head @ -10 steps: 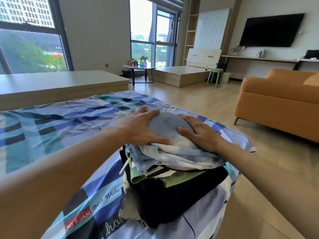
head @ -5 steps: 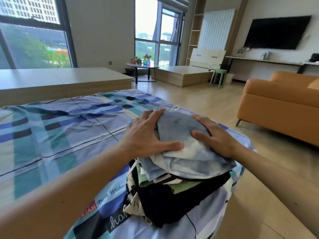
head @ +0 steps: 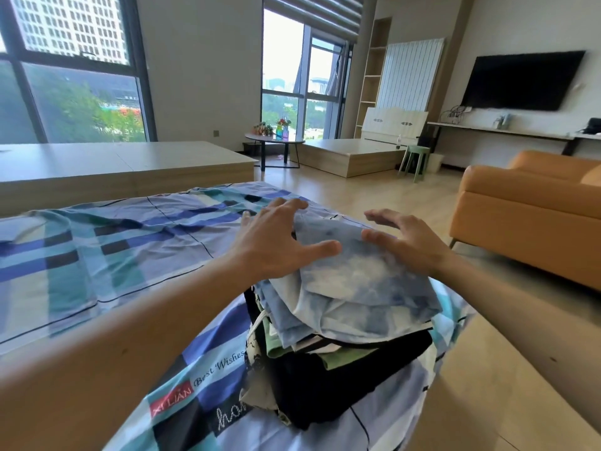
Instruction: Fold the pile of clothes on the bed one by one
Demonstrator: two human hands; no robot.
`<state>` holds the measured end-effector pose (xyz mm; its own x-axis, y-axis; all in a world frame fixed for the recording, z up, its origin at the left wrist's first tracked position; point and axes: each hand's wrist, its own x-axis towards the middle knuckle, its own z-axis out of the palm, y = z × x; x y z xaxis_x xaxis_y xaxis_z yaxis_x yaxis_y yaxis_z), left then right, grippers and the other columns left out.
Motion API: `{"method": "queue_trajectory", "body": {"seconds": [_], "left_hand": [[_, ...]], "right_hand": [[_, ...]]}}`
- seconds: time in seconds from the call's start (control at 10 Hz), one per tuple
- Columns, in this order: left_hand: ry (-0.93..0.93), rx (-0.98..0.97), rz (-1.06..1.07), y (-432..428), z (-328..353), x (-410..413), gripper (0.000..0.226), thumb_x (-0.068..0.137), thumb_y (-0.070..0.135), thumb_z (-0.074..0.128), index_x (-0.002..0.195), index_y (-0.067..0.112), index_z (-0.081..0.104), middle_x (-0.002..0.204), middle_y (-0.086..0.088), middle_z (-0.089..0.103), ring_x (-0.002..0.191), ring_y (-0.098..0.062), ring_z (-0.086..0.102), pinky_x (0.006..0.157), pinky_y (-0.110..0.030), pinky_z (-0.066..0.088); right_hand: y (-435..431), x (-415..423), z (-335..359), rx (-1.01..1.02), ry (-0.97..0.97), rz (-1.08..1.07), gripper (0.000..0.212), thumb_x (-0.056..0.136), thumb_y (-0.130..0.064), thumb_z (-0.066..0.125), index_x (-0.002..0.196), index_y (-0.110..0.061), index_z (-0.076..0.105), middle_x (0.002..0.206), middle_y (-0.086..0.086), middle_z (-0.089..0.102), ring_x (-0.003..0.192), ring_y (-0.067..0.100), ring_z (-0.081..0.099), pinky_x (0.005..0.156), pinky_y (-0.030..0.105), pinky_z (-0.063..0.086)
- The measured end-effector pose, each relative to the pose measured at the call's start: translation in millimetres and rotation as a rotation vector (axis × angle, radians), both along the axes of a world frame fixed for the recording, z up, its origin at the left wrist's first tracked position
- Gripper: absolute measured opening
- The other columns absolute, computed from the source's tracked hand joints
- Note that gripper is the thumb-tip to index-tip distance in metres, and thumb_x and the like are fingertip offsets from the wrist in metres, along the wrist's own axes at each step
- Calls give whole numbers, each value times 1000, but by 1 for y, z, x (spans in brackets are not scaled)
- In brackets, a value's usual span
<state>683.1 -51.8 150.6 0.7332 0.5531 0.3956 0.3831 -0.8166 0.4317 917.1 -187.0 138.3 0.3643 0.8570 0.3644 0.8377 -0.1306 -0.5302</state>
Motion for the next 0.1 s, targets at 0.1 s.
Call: {"method": "queue_trajectory", "body": {"seconds": [0.1], "left_hand": [[-229, -41, -51, -1, 6, -6, 88, 64, 80, 66, 134, 26, 58, 131, 7, 62, 123, -14, 55, 106, -41, 45]], "right_hand": [[1, -11, 6, 132, 76, 35, 75, 75, -67, 61, 135, -22, 61, 131, -10, 65, 118, -3, 59, 105, 24, 45]]}}
